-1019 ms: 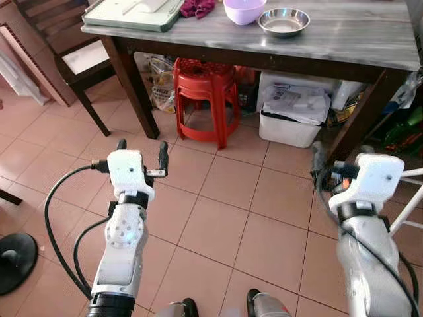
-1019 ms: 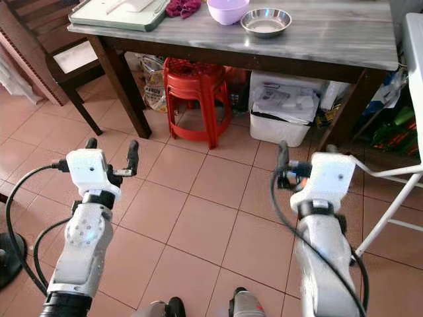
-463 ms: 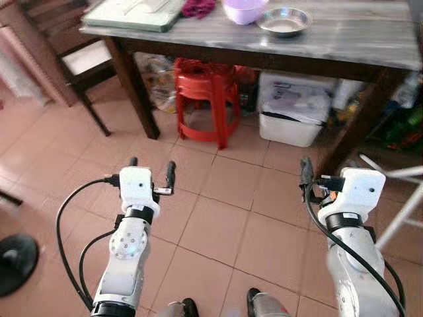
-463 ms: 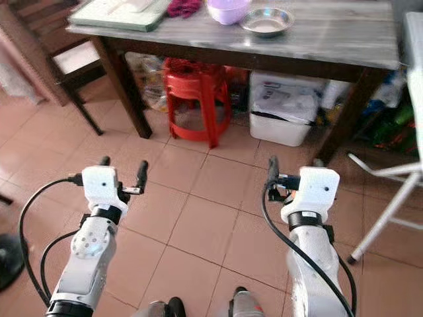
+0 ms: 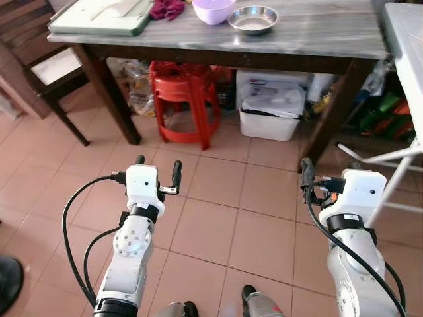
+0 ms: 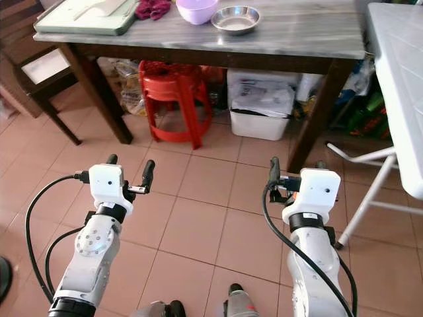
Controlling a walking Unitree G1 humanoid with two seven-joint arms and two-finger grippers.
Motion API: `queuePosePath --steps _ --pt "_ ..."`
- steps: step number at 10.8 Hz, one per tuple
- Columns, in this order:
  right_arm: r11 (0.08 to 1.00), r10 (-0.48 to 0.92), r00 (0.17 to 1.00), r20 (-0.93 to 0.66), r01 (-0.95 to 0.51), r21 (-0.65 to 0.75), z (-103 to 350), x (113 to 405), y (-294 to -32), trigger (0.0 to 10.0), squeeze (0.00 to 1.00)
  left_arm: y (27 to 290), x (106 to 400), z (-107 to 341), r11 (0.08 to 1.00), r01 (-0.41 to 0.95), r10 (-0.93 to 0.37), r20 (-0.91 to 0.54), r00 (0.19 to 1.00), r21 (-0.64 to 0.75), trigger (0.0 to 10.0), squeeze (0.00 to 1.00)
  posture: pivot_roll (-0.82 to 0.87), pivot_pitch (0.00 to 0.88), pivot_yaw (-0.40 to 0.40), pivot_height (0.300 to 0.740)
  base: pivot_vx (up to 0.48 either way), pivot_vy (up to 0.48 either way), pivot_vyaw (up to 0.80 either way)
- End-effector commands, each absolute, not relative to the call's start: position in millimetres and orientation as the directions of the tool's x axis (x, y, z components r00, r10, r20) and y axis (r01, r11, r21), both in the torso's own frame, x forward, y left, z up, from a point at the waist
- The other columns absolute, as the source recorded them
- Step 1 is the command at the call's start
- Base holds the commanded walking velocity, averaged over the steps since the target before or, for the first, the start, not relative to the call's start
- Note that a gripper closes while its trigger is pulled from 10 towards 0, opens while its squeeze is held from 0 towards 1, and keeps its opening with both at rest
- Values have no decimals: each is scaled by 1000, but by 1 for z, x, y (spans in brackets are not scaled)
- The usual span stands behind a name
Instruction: Setting the table
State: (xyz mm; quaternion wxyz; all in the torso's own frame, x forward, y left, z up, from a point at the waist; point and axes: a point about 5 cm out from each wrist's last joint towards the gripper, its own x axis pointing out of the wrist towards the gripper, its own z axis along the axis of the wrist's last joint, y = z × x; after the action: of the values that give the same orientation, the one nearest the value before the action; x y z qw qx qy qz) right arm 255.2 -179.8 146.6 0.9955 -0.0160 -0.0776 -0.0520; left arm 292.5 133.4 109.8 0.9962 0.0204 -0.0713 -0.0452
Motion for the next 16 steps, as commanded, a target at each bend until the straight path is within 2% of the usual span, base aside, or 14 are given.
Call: queuePosePath --steps 1,4,7,14,16 --pt "995 -95 985 143 98 -14 142 254 -178 10000 0 140 291 105 995 63 -72 119 990 75 10000 0 -146 188 104 740 0 0 0" --pt "995 -93 987 129 95 -9 142 255 -177 10000 0 135 291 106 990 132 -136 111 984 42 10000 0 -147 188 104 740 0 0 0" --pt "995 -94 987 129 96 -3 142 255 -178 10000 0 134 292 105 990 134 -137 108 985 41 10000 0 -150 189 106 740 0 0 -800" --pt "996 -89 989 116 88 12 140 255 -177 10000 0 135 292 105 989 144 -147 102 984 38 10000 0 -150 191 109 740 0 -312 0" --pt "996 -90 990 113 88 20 140 255 -177 10000 0 135 292 105 989 144 -148 98 984 40 10000 0 -150 191 109 740 0 -298 -650"
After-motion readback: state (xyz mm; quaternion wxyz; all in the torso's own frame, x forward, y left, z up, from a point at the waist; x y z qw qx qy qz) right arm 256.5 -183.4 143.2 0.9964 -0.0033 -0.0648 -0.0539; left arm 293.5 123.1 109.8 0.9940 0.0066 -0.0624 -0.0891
